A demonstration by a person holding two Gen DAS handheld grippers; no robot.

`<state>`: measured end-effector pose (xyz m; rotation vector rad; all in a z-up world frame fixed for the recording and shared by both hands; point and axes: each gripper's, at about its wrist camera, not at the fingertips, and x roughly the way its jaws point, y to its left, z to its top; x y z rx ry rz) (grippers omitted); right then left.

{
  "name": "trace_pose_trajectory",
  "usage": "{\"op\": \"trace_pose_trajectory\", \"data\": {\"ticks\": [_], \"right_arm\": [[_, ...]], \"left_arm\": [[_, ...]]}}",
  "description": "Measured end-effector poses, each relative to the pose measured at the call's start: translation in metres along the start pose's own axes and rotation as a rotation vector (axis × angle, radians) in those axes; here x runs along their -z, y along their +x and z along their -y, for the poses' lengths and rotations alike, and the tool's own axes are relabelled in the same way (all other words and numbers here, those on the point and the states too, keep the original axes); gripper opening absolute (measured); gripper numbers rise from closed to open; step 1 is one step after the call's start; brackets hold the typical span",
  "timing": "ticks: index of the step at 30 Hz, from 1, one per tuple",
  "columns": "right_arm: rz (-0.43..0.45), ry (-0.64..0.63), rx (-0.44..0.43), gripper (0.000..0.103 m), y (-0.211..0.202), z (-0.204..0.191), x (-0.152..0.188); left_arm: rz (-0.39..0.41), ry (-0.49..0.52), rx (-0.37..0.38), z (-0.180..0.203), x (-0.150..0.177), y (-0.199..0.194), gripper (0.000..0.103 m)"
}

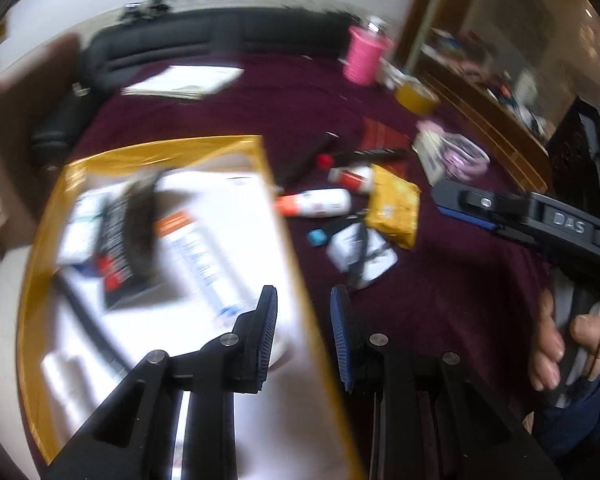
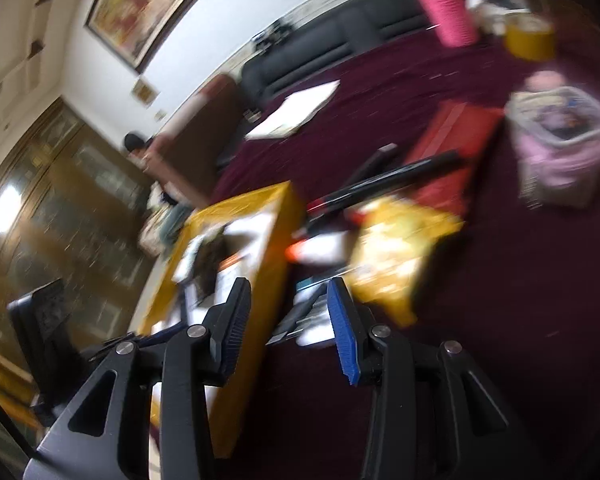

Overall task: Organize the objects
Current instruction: 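Reach the right gripper to the yellow cracker packet while the left grasps a black marker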

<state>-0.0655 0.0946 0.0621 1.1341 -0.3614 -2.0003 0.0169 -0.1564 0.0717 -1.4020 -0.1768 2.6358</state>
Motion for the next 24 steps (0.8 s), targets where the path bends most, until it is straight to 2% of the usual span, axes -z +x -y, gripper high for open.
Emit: {"op": "trace_pose_trajectory", "data": {"ticks": [4,9,17,21,24], "right_arm": [[0.042,0.042,0.039,0.037,-0.004,0.035,-0.005],[0.041,0.109,-0.004,0.037,-0.004,0.065,-0.007],[0.03,0.147,-0.063,0.037,-0.003,0.073,-0.011],[0.023,0.154,-0.073,0.037,-0.002,0.074,-0.011],[0.024,0.159,-0.063,0.037,-0.001,0.075,-0.012]], "left_arm": [[-0.065,0.019,0.003,0.015,-0.02,0.027,0.023],[-0.113,0.034,0.002,0.03,-0.034,0.052,0.023],[-0.145,0.042,-0.02,0.035,-0.046,0.075,0.023],[-0.138,0.034,-0.015,0.036,-0.046,0.078,0.023],[-0.107,0.024,-0.021,0.034,-0.044,0.075,0.013]]}}
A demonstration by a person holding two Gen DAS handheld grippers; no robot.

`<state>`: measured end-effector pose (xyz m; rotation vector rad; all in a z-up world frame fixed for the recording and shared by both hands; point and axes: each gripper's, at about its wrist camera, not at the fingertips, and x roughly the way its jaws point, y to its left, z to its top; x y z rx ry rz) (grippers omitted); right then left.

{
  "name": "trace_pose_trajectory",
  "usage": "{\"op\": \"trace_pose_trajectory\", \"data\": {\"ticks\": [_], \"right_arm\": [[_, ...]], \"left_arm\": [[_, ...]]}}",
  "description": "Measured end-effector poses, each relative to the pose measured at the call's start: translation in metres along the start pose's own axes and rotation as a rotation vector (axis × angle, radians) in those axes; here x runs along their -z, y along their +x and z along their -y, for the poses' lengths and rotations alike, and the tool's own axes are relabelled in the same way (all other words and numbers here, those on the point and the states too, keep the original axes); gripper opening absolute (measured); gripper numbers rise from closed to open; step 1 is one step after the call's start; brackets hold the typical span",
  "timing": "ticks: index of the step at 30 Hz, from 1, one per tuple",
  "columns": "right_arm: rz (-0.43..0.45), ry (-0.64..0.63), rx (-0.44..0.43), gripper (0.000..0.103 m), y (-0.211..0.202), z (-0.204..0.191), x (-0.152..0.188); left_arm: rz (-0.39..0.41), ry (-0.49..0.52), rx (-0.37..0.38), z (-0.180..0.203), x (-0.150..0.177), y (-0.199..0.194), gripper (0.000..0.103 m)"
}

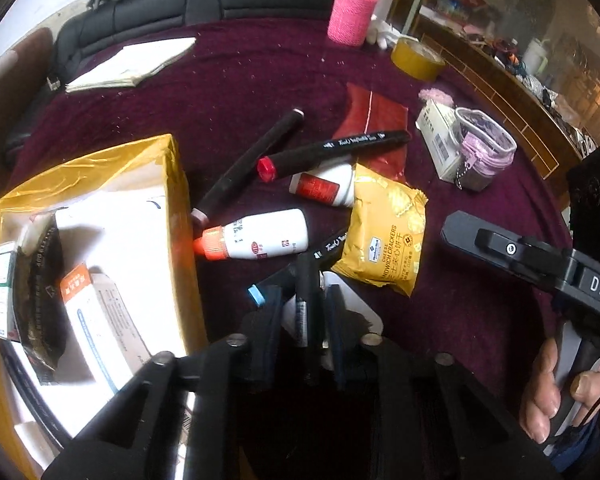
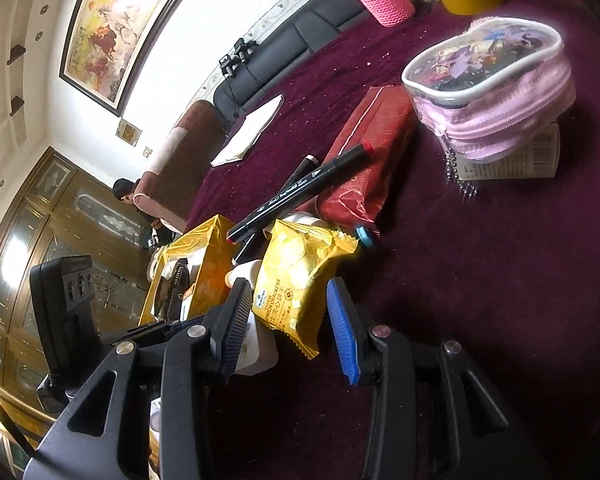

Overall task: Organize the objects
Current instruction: 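Reach the right gripper to the yellow cracker packet while the left grasps a black marker, then grasp the yellow cracker packet with the right gripper while the left holds the marker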

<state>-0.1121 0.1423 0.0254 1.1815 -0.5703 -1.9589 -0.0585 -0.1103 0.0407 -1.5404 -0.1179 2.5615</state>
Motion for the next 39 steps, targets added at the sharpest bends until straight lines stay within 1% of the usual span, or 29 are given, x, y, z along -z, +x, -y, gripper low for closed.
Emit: {"op": "trace_pose_trajectory", "data": {"ticks": [1,4,6,8,12,16,21,22,24,25,27,29,31,34,35,39], "right_arm": [[-0.001,0.002,0.005,0.037,0.001,0.001,0.0],[-0.01,0.006,0.02,0.037,0.003,0.002,0.0],[-0.018,0.005,0.036,0.039,0.005,0.002,0.0],[-0.03,0.004,0.058,0.044,0.007,0.0,0.001],[-0.06,0.006,0.079,0.046,0.011,-0.009,0.003],[-0.083,-0.001,0.156,0.053,0.019,-0.022,-0.001],[-0.116,0.008,0.3,0.056,0.042,-0.027,-0.01],[-0.122,0.019,0.305,0.056,0.048,-0.026,-0.009],[-0.118,0.013,0.305,0.056,0.056,-0.023,-0.006],[-0.094,-0.001,0.304,0.055,0.056,-0.023,-0.005],[-0.063,-0.051,0.308,0.047,0.054,-0.022,-0.002],[-0.052,-0.069,0.286,0.044,0.051,-0.018,-0.001],[-0.054,-0.073,0.254,0.043,0.047,-0.014,-0.001],[-0.038,-0.093,0.242,0.043,0.038,-0.013,0.0],[-0.03,-0.087,0.225,0.043,0.033,-0.01,0.0],[-0.007,-0.083,0.189,0.043,0.026,-0.015,-0.001]], "left_arm": [[0.009,-0.004,-0.005,-0.001,0.001,-0.001,0.012],[0.021,-0.036,0.022,-0.006,0.007,-0.006,0.012],[0.032,-0.052,0.04,-0.008,0.012,-0.009,0.012],[0.036,-0.063,0.063,-0.008,0.017,-0.01,0.012],[0.051,-0.082,0.104,-0.009,0.024,-0.013,0.012],[0.068,-0.105,0.135,-0.013,0.026,-0.018,0.012],[0.09,-0.122,0.158,-0.016,0.029,-0.025,0.012],[0.093,-0.124,0.16,-0.016,0.029,-0.025,0.012],[0.095,-0.129,0.161,-0.018,0.03,-0.026,0.012],[0.099,-0.13,0.161,-0.018,0.031,-0.027,0.012],[0.105,-0.135,0.167,-0.019,0.032,-0.029,0.012],[0.109,-0.144,0.176,-0.019,0.032,-0.03,0.012],[0.115,-0.147,0.179,-0.017,0.033,-0.03,0.012],[0.117,-0.145,0.182,-0.014,0.032,-0.031,0.012],[0.119,-0.143,0.183,-0.012,0.032,-0.032,0.012],[0.131,-0.144,0.184,-0.009,0.032,-0.036,0.012]]}}
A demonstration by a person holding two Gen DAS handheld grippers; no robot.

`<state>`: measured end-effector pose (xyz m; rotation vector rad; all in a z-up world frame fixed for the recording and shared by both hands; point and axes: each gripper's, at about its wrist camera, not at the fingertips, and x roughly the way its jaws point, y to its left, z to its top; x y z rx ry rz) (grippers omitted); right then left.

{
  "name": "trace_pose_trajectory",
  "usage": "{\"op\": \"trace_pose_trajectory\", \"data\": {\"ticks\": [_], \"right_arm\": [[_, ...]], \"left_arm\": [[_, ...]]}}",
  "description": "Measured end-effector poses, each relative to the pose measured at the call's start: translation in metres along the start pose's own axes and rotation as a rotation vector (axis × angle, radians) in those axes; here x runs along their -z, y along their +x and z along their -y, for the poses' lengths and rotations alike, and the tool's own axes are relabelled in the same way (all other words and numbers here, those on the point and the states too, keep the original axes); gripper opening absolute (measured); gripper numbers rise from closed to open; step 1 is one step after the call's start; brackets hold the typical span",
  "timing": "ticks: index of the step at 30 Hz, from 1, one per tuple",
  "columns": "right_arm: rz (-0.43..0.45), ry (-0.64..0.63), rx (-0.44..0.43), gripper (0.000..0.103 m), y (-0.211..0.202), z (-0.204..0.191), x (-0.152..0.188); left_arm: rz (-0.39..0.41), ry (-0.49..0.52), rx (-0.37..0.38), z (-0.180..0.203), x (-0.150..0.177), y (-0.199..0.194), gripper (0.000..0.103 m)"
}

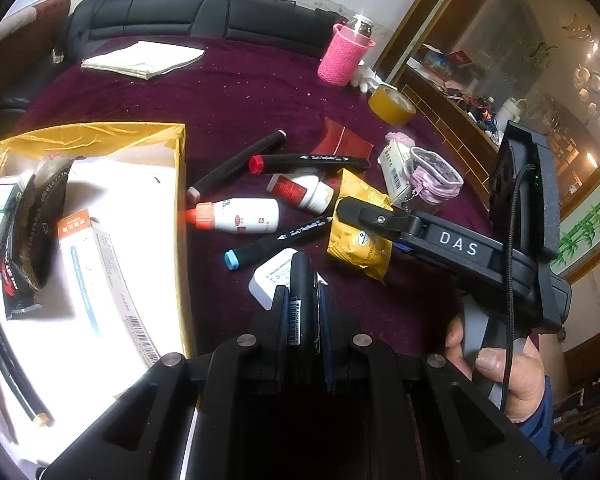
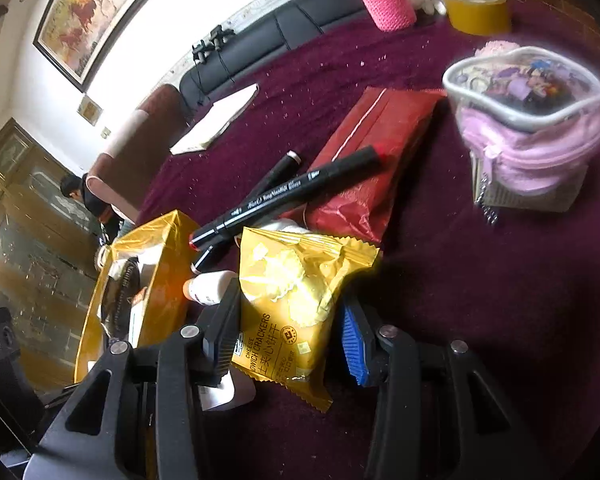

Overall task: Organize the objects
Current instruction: 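Grasp the yellow cracker packet with the right gripper while the left holds the marker, then carry the packet and marker over the tray and open both grippers inside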

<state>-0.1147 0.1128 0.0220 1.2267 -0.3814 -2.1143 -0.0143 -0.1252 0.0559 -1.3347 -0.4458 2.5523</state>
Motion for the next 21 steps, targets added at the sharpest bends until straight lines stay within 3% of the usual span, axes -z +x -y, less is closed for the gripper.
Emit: {"op": "trace_pose_trajectory", "data": {"ticks": [10,21], "right_arm": [[0.02,-0.096,-0.12,0.043,-0.006,-0.035,0.009],[-0.007,-0.192,-0.195,0.043,-0.017,-0.086,0.031]], "left_arm": [[0.07,-0.033,-0.02,-0.015,0.011,-0.035,0.012],[0.163,-0.16,-0.068,-0.082,0.033,-0.091,0.012]]}}
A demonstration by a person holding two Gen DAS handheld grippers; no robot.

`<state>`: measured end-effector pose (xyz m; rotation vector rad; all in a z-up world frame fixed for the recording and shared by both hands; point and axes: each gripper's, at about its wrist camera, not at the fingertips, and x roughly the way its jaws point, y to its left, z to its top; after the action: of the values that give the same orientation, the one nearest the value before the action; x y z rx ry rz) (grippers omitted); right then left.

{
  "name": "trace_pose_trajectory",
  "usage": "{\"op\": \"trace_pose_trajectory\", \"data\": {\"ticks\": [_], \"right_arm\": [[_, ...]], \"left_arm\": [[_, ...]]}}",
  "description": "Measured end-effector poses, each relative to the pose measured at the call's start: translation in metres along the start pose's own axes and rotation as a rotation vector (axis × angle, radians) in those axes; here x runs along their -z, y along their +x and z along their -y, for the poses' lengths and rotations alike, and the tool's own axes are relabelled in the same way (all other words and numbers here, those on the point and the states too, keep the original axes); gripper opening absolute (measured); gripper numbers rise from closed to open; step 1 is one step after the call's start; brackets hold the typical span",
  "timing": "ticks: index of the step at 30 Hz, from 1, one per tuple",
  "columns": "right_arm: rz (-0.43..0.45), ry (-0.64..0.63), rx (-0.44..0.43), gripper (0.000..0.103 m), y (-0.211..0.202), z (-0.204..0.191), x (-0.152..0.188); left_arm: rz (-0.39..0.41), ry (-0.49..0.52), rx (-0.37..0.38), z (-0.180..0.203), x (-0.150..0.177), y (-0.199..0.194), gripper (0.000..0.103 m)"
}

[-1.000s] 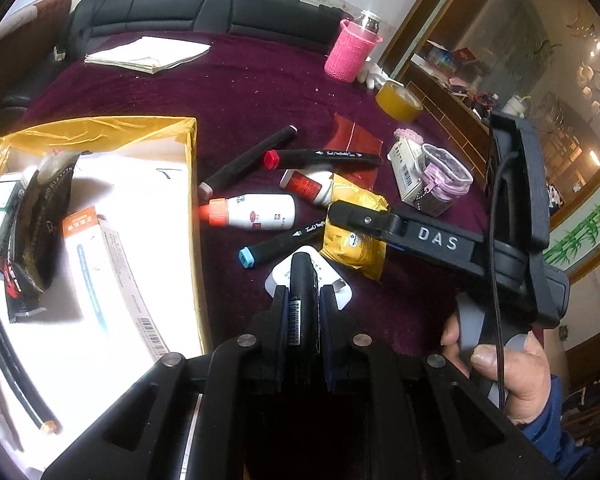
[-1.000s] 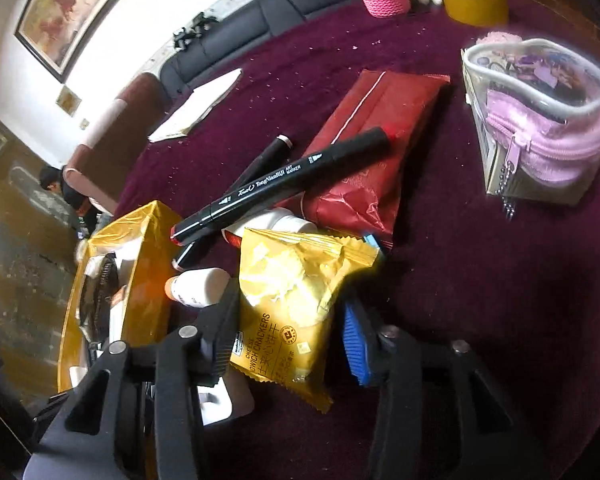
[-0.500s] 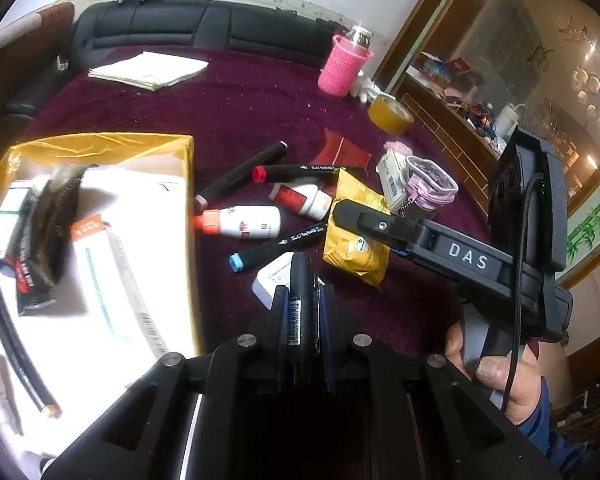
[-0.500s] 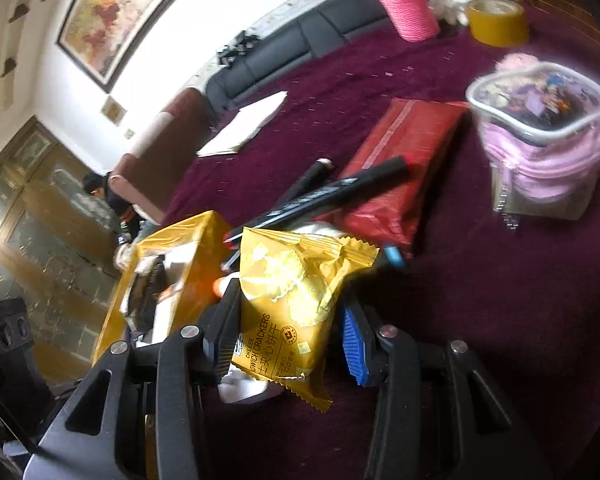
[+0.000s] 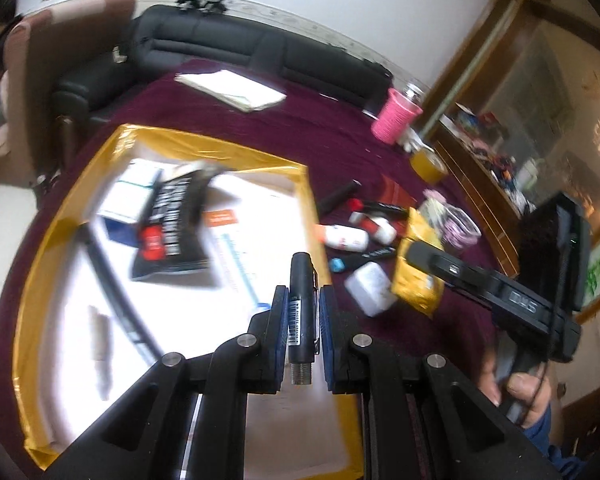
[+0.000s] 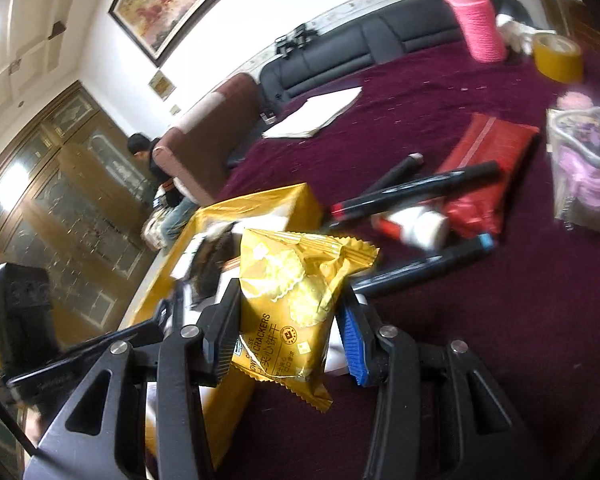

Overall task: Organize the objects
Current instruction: 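Carry the packet and marker over the tray and open both grippers inside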

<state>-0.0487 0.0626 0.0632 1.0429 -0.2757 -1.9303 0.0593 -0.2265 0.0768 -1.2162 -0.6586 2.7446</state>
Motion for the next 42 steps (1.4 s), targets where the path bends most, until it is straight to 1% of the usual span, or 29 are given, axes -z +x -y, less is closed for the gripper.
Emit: {"op": "trace_pose_trajectory", "data": {"ticks": [2,5,13,14,15,17,20,23,30,34,39,42], "right_arm": [[-0.02,-0.011,-0.01,0.043,0.005,-0.012,0.0],[-0.047,-0.046,0.0,0.043,0.016,-0.033,-0.005],[-0.132,-0.146,0.073,0.043,0.068,-0.076,-0.026],[-0.147,-0.174,0.111,0.043,0.08,-0.082,-0.03],[-0.152,-0.178,0.135,0.043,0.087,-0.083,-0.032],[-0.176,-0.174,0.145,0.043,0.103,-0.083,-0.038],[-0.202,-0.171,0.187,0.043,0.127,-0.08,-0.045],[-0.216,-0.187,0.261,0.043,0.144,-0.078,-0.051],[-0.256,-0.173,0.309,0.043,0.167,-0.066,-0.06],[-0.279,-0.154,0.295,0.043,0.175,-0.061,-0.058],[-0.286,-0.156,0.28,0.043,0.177,-0.066,-0.054],[-0.29,-0.16,0.287,0.044,0.179,-0.067,-0.053]], "left_arm": [[-0.002,-0.023,-0.008,-0.012,0.001,0.001,0.012],[-0.008,-0.043,-0.011,-0.021,0.001,0.005,0.012],[-0.048,-0.046,-0.071,-0.029,-0.001,0.028,0.012],[-0.052,-0.051,-0.077,-0.03,0.0,0.03,0.012],[-0.056,-0.053,-0.078,-0.032,0.0,0.031,0.012],[-0.064,-0.062,-0.083,-0.035,0.0,0.033,0.012],[-0.071,-0.068,-0.086,-0.039,0.0,0.035,0.012],[-0.078,-0.074,-0.087,-0.041,-0.001,0.038,0.012],[-0.096,-0.087,-0.082,-0.045,-0.001,0.046,0.012],[-0.105,-0.087,-0.08,-0.044,0.0,0.047,0.012],[-0.113,-0.098,-0.082,-0.045,0.0,0.047,0.012],[-0.115,-0.102,-0.083,-0.046,0.0,0.047,0.012]]}}
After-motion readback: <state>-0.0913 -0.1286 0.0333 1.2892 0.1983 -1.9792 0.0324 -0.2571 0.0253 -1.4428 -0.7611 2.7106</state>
